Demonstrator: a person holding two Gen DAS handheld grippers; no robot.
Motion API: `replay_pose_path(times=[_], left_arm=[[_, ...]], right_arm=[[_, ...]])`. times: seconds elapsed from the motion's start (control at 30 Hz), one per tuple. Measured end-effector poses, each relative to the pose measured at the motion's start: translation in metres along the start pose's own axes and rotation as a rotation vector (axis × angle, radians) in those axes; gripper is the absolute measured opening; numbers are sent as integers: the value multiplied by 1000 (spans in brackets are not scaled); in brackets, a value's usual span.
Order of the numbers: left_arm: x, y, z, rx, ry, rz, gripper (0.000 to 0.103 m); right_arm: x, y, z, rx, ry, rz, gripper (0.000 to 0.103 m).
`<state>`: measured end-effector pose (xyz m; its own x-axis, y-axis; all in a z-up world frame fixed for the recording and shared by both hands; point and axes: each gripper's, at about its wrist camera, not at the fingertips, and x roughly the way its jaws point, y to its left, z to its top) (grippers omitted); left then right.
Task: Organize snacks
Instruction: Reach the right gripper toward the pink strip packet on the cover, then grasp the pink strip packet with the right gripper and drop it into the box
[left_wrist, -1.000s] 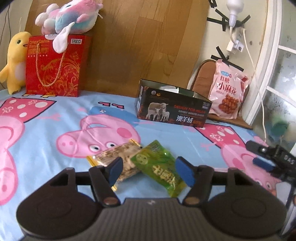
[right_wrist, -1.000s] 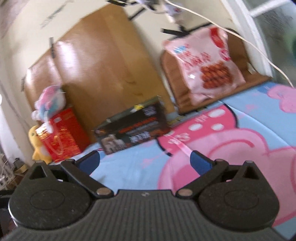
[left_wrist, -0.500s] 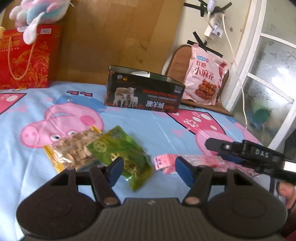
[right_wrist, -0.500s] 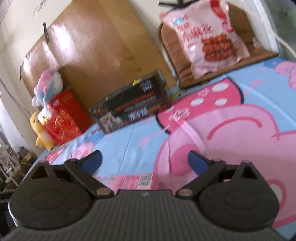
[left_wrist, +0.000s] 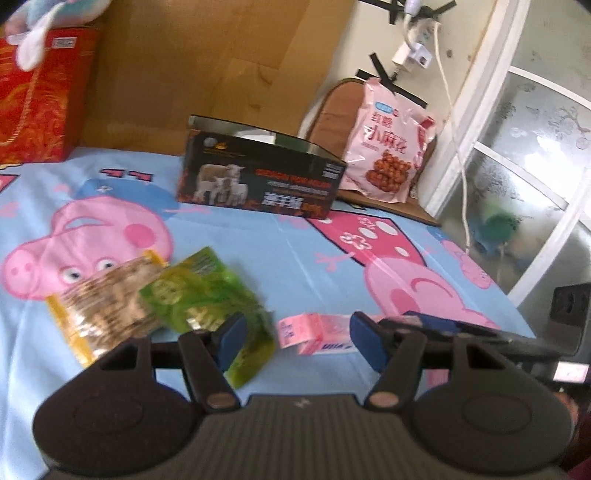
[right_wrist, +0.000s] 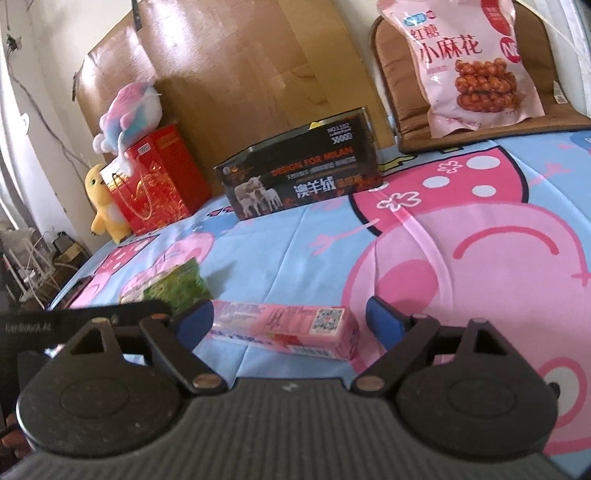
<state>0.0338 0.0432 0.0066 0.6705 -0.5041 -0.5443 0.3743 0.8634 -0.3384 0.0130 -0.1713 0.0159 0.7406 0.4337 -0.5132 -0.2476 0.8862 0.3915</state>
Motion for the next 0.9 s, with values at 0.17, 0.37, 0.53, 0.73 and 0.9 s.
replay_pose_path(times=[0.17, 0.37, 0.53, 0.73, 0.9], left_arm=[[22, -3, 6, -42, 64, -60, 61], [34, -4, 4, -86, 121, -86, 49], [19, -10, -7, -62, 123, -80, 48], [-5, -6, -22, -39, 164, -139, 48], [-14, -4, -25, -61, 146, -135, 52]], right_arm=[[0, 3, -1, -32, 5, -21, 86], [0, 6, -2, -123, 27, -57, 74], [-9, 10, -7, -202, 65, -50, 64], [-29, 14, -20, -262, 108, 32, 62], [-32, 19, -27, -298, 106, 52, 64]])
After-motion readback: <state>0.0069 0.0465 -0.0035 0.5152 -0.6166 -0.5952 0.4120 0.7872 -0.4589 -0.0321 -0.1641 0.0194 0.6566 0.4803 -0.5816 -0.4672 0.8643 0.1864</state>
